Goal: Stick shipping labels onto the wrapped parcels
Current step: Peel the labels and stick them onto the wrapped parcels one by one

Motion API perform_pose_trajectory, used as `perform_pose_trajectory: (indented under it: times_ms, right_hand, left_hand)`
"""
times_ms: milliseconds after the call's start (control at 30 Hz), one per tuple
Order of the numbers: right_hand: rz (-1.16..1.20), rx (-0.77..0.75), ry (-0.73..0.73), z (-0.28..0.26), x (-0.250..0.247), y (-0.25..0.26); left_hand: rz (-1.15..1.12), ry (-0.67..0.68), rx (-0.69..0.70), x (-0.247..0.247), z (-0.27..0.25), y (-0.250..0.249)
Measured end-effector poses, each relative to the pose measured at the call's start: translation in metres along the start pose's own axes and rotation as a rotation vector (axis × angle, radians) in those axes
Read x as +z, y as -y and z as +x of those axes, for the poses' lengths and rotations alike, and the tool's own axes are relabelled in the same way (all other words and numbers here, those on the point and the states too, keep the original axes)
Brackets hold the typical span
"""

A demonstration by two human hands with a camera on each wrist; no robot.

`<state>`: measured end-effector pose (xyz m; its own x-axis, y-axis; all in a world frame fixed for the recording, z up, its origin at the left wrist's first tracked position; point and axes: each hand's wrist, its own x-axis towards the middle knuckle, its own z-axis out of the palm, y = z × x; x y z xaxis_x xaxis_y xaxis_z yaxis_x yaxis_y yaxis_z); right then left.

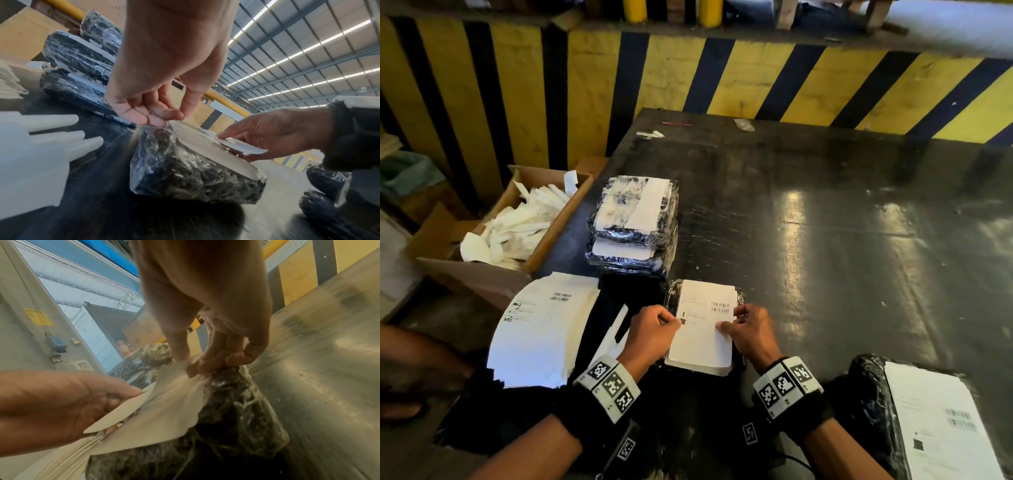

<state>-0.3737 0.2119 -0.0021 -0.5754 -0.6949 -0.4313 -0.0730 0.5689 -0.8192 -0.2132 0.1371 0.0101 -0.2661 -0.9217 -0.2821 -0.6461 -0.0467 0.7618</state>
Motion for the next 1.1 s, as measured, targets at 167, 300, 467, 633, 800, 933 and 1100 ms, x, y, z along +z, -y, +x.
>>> perform_pose_trajectory:
  times_ms: [167,300,467,633,800,933,1100]
  right_hand:
    - [-0.056,0.002,-0.005,-0.001,0.001,0.002]
    - [-0.079,-0.027,-0.013,-0.004,0.000,0.003]
    - [-0.116,-0.030,-0.028,-0.004,0.003,0.003]
    - [-0.284,-0.081,0.000,-0.002,-0.004,0.001]
    - [-0.465,-0.113,0.060,-0.006,-0.014,-0.014]
    - [-0.557,-0.151,0.197,-0.010,-0.020,-0.023]
    - [-0.569,-0.213,0.279,-0.014,-0.023,-0.032]
  left_hand:
    - [0.046,-0.007,-0.030,0.000,0.000,-0.001]
    - [0.117,0.014,-0.031,0.001,0.002,-0.004]
    - [0.229,0.044,-0.019,0.002,0.006,-0.005]
    - [0.311,0.079,0.053,0.000,0.006,-0.008]
    - [0.529,-0.010,0.210,0.003,-0.004,-0.004]
    - [0.604,-0.082,0.377,0.003,-0.011,0.007]
    - [0.700,0.104,0.465,0.016,-0.015,0.037]
